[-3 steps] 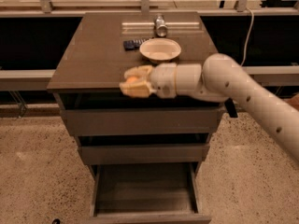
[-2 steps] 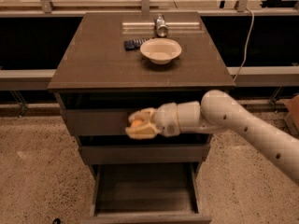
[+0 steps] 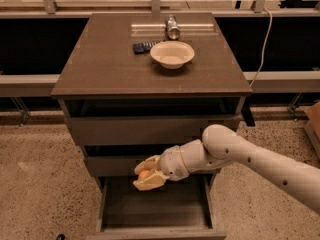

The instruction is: Place orange into bottom drawer

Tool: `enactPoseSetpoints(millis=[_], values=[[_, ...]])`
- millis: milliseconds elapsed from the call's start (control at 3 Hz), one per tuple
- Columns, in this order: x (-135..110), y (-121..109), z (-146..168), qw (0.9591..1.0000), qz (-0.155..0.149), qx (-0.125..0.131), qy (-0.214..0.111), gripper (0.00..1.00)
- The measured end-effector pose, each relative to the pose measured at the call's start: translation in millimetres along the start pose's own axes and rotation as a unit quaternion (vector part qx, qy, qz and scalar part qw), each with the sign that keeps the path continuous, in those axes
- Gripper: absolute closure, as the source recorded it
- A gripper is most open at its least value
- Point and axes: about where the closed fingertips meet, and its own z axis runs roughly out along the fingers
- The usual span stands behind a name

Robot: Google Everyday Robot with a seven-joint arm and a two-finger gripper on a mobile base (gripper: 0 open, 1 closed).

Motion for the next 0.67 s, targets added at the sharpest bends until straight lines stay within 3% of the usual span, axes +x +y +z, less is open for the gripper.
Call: enactPoseSetpoints(millis=[333,667], values=[[4.6,-8.6,30.2,0.9988,-0.046,-0.002,0.017,1.00],[53.6,-4.3,56.7,0.9921,-0.120,0.033,0.015,1.00]])
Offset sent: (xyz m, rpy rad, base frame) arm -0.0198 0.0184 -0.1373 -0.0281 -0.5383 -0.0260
